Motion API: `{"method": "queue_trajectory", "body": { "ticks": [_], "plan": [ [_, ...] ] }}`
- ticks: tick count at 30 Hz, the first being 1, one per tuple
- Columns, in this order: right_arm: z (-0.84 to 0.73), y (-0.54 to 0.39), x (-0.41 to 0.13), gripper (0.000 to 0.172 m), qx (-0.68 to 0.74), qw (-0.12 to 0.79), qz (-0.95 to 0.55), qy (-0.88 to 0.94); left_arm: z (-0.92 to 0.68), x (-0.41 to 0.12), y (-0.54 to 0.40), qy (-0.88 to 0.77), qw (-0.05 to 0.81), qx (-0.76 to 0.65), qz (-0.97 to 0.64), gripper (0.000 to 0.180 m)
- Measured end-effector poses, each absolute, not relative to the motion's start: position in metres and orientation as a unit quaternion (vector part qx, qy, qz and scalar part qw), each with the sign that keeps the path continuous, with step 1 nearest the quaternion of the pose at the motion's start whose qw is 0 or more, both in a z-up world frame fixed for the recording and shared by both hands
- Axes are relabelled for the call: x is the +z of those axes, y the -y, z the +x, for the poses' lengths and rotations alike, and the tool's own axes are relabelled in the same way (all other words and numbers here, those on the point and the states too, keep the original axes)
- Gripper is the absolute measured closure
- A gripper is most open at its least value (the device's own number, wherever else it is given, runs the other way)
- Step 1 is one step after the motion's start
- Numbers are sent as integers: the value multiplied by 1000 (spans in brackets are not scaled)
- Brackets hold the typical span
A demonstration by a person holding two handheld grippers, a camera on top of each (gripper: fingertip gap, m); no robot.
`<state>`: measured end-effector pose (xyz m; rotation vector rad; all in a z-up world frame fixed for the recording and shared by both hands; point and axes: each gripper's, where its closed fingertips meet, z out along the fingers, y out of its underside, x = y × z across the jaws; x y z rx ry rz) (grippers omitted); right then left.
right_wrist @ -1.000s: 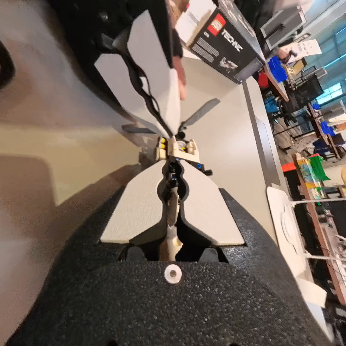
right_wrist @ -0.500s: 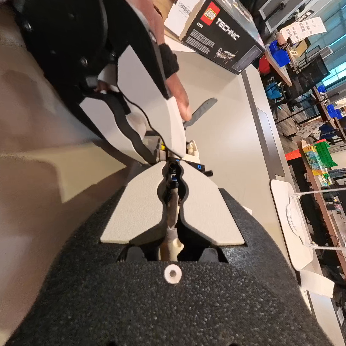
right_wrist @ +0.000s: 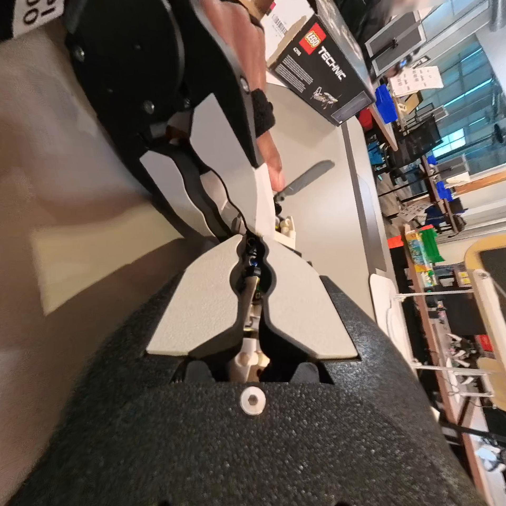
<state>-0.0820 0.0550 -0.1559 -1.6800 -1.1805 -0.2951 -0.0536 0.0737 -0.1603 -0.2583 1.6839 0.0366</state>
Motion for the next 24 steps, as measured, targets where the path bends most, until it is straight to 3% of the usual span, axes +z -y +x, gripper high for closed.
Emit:
{"method": "queue_trajectory", "body": {
  "ticks": [3,5,21,24],
  "plan": [
    [-82,-52,-156,164,-129,513,-686,499,-53,-161,-73,-743,662,-4,-103,154],
    [-78,-51,-156,164,-131,512,-683,504,-54,-155,-71,-733,673,-31,-100,169],
    [-71,-44,-156,165,-116,513,-681,510,-48,-157,-70,-730,671,-71,-114,169],
    [-53,-42,-146,172,-139,520,-683,493,-50,-158,-91,-727,669,-48,-147,170]
  ]
}}
